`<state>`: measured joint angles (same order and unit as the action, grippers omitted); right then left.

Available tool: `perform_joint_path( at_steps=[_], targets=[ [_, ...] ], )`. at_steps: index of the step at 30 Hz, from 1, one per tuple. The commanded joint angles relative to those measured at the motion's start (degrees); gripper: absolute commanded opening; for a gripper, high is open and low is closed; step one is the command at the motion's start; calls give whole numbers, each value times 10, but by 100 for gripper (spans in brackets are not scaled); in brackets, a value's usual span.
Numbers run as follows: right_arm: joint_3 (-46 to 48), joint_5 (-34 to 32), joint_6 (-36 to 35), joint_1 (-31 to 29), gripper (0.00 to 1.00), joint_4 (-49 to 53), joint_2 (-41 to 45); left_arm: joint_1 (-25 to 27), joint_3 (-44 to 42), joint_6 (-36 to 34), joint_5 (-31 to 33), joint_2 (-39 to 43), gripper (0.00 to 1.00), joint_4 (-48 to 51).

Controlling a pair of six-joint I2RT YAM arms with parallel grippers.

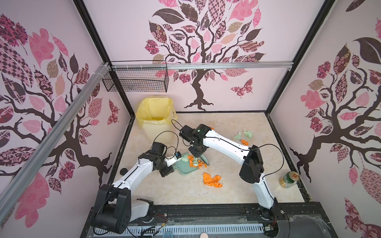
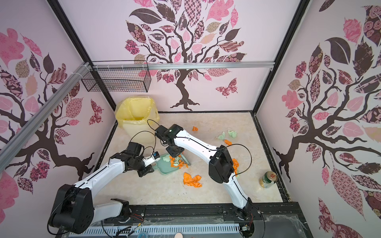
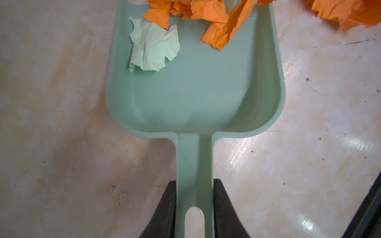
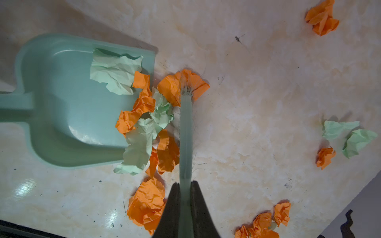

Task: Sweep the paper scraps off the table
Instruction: 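Sweep the paper scraps with the brush toward the dustpan held by the left gripper, then lift the brush with the right gripper and reach back to remaining scraps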

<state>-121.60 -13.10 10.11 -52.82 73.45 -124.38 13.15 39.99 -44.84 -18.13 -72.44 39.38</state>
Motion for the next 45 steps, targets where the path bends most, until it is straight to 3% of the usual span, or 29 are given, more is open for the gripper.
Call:
perform_joint_path(
  at_steps=[1,12,17,28,37,42,45],
  targets=[
    [-26,39,16,-3,0,5,32,3,-18,5,-13,-4,0,-11],
    [-113,74,21,-5,0,29,30,4,-25,3,-16,-16,0,-20],
    [-97,113,23,-7,0,3,51,4,-25,3,-17,-14,0,-24],
    [-21,99,35,-2,0,-27,149,4,-27,3,-16,-12,0,-27],
    [54,-2,35,51,0,-22,200,4,-30,0,-15,-7,0,-29],
    [88,-119,15,83,0,-4,144,4,-31,0,-14,-6,0,-29],
    [63,-175,-27,106,0,-41,96,4,-32,0,-15,-3,0,-29]
  ],
)
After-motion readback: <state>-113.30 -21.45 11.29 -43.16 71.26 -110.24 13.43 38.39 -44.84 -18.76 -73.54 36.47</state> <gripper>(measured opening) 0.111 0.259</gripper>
